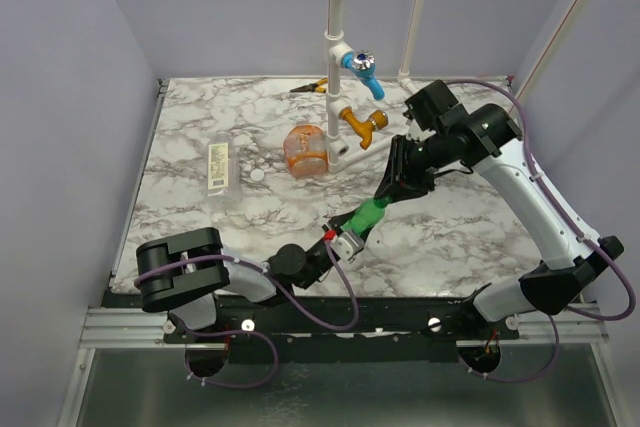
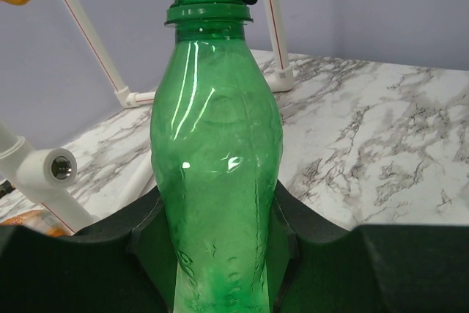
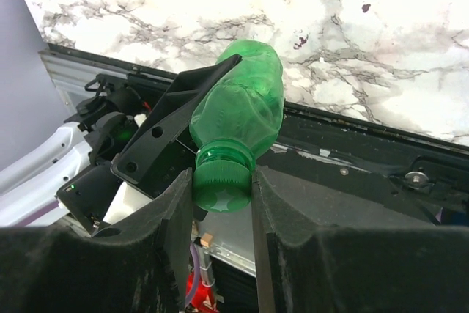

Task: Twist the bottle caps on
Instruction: Screw the bottle cap onto the plastic bottle.

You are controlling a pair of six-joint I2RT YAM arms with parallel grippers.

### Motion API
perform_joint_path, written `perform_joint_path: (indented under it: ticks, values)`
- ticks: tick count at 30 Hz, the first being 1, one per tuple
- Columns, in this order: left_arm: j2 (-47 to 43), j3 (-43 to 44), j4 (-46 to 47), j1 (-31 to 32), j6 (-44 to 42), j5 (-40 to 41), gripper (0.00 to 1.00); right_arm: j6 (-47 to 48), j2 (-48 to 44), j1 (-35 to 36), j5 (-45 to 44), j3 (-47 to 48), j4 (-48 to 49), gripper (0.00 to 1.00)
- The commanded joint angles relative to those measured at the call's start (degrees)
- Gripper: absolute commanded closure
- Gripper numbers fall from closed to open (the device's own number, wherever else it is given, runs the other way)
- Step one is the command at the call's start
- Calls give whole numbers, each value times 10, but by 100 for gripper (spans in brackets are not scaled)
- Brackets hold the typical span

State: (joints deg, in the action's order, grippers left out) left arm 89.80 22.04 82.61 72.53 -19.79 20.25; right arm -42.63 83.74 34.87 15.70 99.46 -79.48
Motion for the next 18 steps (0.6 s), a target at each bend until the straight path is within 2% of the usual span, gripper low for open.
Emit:
perform_joint_path:
  ticks: [1,13,18]
  values:
    - [-4,10,121,25,-15,-50,100,-9,23,9,34,24,21,65]
    - [-2,8,121,34,-27,-47,100,4,43,9,31,49,-19,63]
    - [3,12,121,35,-18,-41,100,-1,44,9,24,63,-17,55]
